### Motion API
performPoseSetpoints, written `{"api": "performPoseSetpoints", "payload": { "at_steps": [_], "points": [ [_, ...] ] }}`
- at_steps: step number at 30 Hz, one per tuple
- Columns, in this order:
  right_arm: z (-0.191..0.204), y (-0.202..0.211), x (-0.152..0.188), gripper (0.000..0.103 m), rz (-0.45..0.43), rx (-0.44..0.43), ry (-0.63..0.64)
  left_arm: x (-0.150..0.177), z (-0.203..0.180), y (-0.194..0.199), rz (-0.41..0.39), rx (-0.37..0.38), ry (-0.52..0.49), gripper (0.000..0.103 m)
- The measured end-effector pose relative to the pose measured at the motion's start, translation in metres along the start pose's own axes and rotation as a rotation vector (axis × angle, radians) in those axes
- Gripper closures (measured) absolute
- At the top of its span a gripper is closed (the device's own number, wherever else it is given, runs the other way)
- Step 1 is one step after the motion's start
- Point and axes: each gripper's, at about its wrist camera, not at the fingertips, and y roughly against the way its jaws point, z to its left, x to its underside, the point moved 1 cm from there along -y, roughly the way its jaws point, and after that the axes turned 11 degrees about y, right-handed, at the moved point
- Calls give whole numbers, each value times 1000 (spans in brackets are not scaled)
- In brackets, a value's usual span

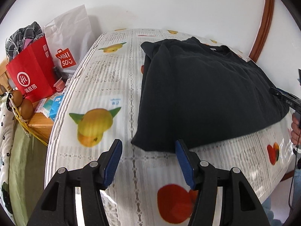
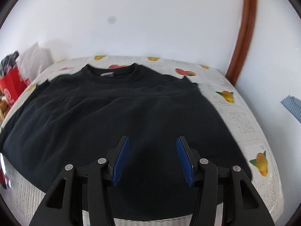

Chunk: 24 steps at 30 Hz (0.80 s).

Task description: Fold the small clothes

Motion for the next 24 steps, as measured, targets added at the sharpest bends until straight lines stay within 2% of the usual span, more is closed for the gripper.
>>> {"api": "performPoseSetpoints", "payload": {
  "at_steps": [4, 8, 11, 16, 20, 24],
  "points": [
    [18, -23, 11, 52, 61, -15, 20, 5, -5, -12, 25, 16, -19, 47],
    [16, -33, 12, 50, 49, -29, -21, 0, -15, -21, -6, -23, -55, 45],
    [15, -40, 6, 49, 56, -30, -20, -11, -17, -29, -5, -27, -62, 44],
    [13, -56, -8, 47, 57, -33, -27, -36, -8, -48, 13, -15, -12, 40],
    [11, -70, -20, 45, 48, -36, -36, -54, -5, -63, 12, -54, -2, 39],
    [8, -84, -34, 44, 49, -41, -31, -69, -4, -74, 20, -56, 11, 39]
  ]
}}
